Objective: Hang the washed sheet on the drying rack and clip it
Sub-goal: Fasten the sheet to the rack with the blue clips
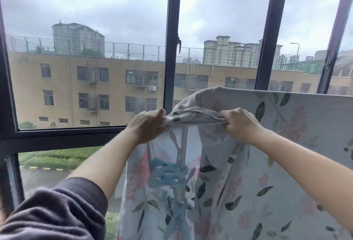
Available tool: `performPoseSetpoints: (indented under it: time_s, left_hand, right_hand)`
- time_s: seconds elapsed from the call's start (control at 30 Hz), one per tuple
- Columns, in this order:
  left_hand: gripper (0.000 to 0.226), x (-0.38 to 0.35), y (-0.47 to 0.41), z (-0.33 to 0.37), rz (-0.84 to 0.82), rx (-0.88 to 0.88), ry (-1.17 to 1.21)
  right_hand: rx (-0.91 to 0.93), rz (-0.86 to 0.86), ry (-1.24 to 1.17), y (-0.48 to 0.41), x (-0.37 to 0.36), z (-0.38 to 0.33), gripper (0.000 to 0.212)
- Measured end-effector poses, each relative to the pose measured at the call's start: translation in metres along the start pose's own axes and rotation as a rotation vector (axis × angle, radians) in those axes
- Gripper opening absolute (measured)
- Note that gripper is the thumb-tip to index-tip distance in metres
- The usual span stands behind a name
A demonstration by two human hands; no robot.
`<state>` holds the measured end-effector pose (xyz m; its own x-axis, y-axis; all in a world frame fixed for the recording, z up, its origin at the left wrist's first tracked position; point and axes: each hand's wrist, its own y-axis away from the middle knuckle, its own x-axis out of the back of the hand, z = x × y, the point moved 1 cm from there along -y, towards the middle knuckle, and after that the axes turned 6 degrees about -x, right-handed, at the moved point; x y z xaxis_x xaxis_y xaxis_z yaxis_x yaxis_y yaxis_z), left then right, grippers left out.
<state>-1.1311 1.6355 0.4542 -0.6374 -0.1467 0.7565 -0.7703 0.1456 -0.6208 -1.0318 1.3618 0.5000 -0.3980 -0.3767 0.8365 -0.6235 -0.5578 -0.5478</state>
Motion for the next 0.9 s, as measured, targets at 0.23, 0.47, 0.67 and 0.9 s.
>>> performPoseSetpoints:
  time_s: [0.23, 0.47, 0.67, 0.9]
  left_hand:
    - [0.043, -0.034, 0.008, -0.003, -0.267, 0.942, 0.48]
    - [0.078, -0.072, 0.069, 0.021, -0.314, 0.604, 1.215]
    - [0.092, -0.083, 0.095, 0.019, -0.559, 0.455, 0.911]
    - [0.054, -0.07, 0.102, 0.018, -0.253, 0.452, 0.735]
  right_hand:
    - [-0.092, -0.2, -0.456, -0.002, -0.026, -0.011, 0.025]
    - [-0.084, -0.192, -0.544, 0.004, -0.032, -0.019, 0.023]
    - [-0.039, -0.217, -0.588, 0.013, -0.04, -0.028, 0.028]
    - [-0.033, -0.193, -0.609, 0.016, -0.05, -0.029, 0.02]
